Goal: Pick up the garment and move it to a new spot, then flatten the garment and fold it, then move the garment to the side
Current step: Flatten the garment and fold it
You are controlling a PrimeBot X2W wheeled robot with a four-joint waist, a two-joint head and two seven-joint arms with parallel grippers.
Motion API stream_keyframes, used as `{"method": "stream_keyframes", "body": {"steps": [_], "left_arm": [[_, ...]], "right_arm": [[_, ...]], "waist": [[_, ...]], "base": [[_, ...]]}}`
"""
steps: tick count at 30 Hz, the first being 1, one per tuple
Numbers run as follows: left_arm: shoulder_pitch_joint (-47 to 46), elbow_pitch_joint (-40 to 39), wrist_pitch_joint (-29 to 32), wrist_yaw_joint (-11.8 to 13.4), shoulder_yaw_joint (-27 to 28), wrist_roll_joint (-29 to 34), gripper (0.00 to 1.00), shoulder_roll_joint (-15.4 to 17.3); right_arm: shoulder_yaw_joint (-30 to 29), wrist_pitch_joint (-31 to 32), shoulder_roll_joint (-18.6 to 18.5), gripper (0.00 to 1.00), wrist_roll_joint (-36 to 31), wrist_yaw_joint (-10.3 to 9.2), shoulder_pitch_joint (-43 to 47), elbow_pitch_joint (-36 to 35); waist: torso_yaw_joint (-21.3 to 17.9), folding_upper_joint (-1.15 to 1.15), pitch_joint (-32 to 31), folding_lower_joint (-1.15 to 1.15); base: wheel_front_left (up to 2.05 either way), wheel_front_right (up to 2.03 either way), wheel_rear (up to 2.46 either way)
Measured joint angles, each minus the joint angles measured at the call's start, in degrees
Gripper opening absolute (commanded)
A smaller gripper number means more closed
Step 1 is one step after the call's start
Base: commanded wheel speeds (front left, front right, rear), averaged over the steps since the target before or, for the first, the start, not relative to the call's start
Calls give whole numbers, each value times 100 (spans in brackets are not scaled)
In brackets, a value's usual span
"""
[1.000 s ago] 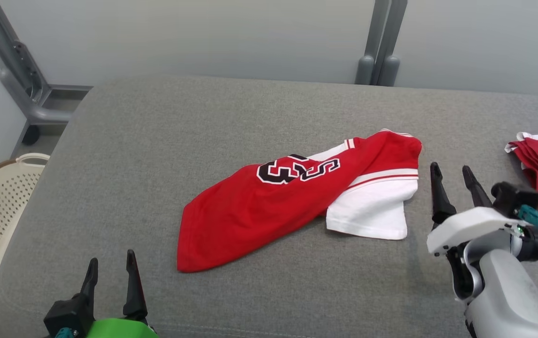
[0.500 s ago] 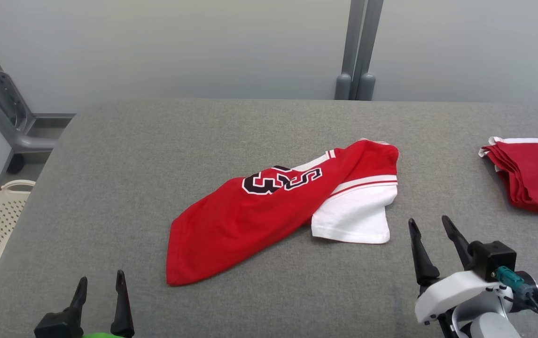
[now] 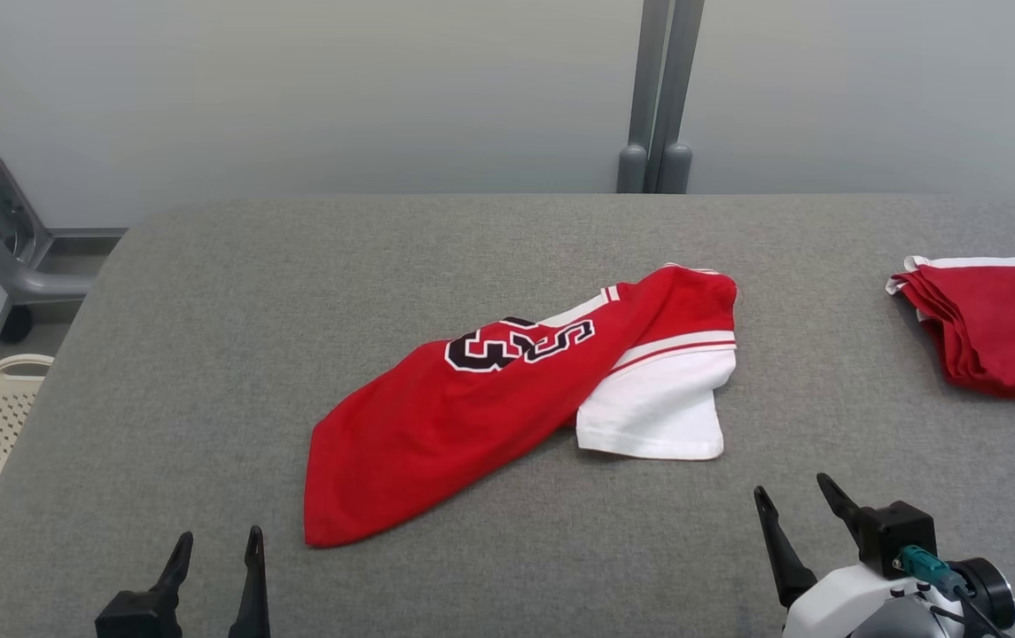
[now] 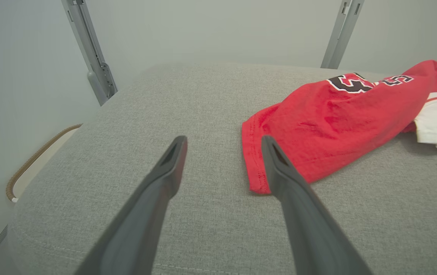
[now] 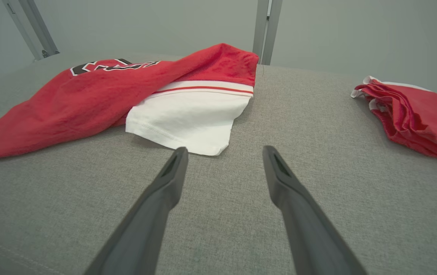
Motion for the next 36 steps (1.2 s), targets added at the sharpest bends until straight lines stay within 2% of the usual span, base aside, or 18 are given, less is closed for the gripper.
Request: {"method": "stream_keyframes", "body": {"steps": [15, 21, 28, 36], "left_arm": [[30, -9, 10, 41, -47, -135, 100, -16], [29, 1, 213, 0, -181, -134, 100, 9], [-441, 266, 617, -205, -426, -122, 100, 77], [-1277, 972, 1273, -397, -669, -110, 100, 100]], "right_arm": [[3, 125, 1, 100, 90, 0, 8, -115], [-43, 178, 2, 100, 103, 0, -26, -162], [-402, 1062, -25, 100, -52, 0, -423, -100], [-492, 1770, -77, 100, -236, 1, -1424, 88]], "waist": [[-9, 0, 21, 0], [18, 0, 64, 0], [65, 0, 242, 0], [86, 0, 623, 0]], "base": [[0, 0, 0], [0, 0, 0], [0, 0, 0], [0, 0, 0]]}}
